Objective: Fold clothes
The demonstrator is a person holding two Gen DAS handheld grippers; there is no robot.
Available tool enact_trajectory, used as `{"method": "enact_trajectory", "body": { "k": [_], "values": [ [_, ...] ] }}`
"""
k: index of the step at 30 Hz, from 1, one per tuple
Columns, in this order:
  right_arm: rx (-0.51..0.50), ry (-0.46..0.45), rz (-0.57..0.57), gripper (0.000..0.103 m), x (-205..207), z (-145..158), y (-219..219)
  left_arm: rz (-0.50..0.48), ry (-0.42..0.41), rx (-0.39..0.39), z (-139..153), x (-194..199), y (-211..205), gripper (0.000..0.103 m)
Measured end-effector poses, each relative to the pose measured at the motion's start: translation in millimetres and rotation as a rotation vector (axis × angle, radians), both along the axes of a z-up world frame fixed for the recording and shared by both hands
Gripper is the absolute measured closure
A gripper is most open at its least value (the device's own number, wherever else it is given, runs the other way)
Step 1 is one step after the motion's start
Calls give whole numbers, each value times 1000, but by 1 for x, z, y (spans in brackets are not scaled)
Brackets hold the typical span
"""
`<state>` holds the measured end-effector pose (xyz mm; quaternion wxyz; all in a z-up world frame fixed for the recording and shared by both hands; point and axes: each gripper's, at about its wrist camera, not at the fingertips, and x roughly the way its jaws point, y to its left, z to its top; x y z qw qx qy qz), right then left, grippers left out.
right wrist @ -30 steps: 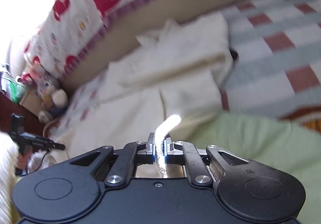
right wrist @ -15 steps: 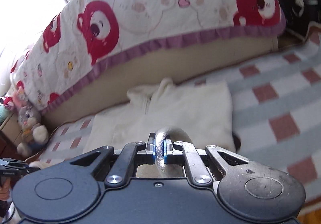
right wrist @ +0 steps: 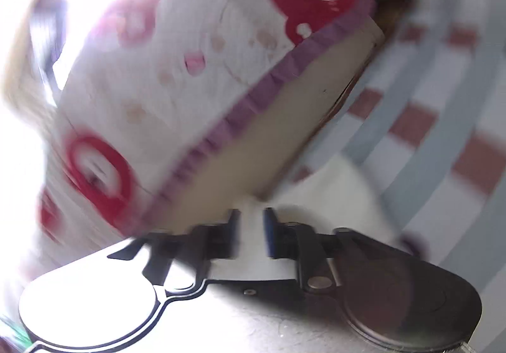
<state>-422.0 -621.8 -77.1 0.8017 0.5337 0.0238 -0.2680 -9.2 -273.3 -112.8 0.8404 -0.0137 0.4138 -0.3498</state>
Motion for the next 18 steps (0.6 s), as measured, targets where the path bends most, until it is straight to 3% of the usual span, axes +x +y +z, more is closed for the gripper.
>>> {"method": "enact_trajectory", "body": {
  "k": [1,4,6,9,13,18],
  "values": [
    [-11,31,-6,57,-5,0,9,4,7,12,-7,2,-4,90],
    [-126,253,64,58,0,2,32,-68,-104,65,-8,1,-14,90],
    [-140,303,106,57,1,-2,45,-110,-132,59,-10,1,-12,89],
    [-126,308,168,58,3,-10,65,-114,-63,29,-19,11,-4,89],
    [-218,492,238,57,28,-17,83,-72,60,-49,-25,27,8,87],
    [-184,518,273,57,43,-28,81,-32,136,-131,-19,36,24,85]
  ]
}}
